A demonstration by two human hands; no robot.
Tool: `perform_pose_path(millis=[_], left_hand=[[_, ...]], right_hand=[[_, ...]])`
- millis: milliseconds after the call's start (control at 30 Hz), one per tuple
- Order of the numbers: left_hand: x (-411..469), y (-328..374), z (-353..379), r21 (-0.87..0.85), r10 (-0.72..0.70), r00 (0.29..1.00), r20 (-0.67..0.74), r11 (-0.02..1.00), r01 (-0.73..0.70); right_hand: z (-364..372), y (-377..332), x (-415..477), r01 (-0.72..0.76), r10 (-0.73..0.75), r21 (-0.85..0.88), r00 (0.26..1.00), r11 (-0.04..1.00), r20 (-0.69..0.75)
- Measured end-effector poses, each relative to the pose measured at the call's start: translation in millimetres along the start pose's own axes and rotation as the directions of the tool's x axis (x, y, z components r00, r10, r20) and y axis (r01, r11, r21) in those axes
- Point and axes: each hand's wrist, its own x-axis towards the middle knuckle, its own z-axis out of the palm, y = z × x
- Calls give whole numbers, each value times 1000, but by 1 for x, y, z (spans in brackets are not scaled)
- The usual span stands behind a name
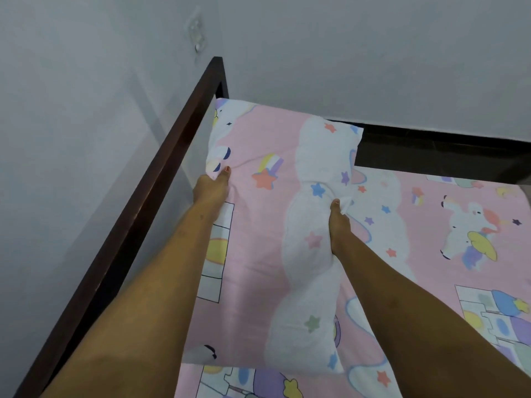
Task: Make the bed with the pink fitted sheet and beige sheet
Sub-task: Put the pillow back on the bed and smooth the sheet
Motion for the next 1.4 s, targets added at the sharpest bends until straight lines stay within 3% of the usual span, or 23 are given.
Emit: perform_pose_path(millis=[167, 333, 533, 667, 833, 867, 933, 1033, 1100, 1133, 1233, 1400], left_hand=[[53, -24, 15, 195, -16, 1000, 27, 981, 11], [99, -51, 28, 386, 55, 998, 10, 921, -54], [139, -89, 47, 424, 86, 996, -10, 903, -74], [156, -128, 53, 470, 39, 999, -11, 882, -30], [159, -146, 53, 600, 127, 991, -42, 796, -76], [157, -146, 54, 680, 214, 976, -51, 723, -123], [149, -147, 59, 835, 443, 896, 29, 483, -265], [139, -152, 75, 825, 583, 759, 289, 251, -507], [131, -162, 91, 788, 555, 738, 384, 220, -575], [127, -170, 98, 782, 533, 743, 404, 220, -583], [117, -197, 107, 796, 486, 774, 405, 230, -560], [131, -236, 111, 832, 448, 797, 406, 179, -525]], right_hand=[[24, 13, 38, -57, 51, -88, 996, 995, -73], [49, 28, 79, -122, 116, -124, 992, 985, -57], [76, 59, 126, -179, 175, -132, 984, 975, -41], [82, 81, 154, -166, 150, -240, 985, 957, -85], [89, 91, 166, -130, 96, -387, 990, 913, -106], [90, 90, 165, -129, 76, -450, 988, 884, -133], [95, 84, 165, -118, -34, -603, 972, 789, -234], [108, 67, 155, 112, -406, -736, 884, 667, -233], [125, 64, 139, 308, -593, -800, 802, 514, -72], [135, 69, 131, 364, -613, -822, 790, 438, 23], [157, 100, 120, 433, -503, -843, 831, 318, 238], [167, 138, 149, 416, -443, -885, 847, 209, 293]])
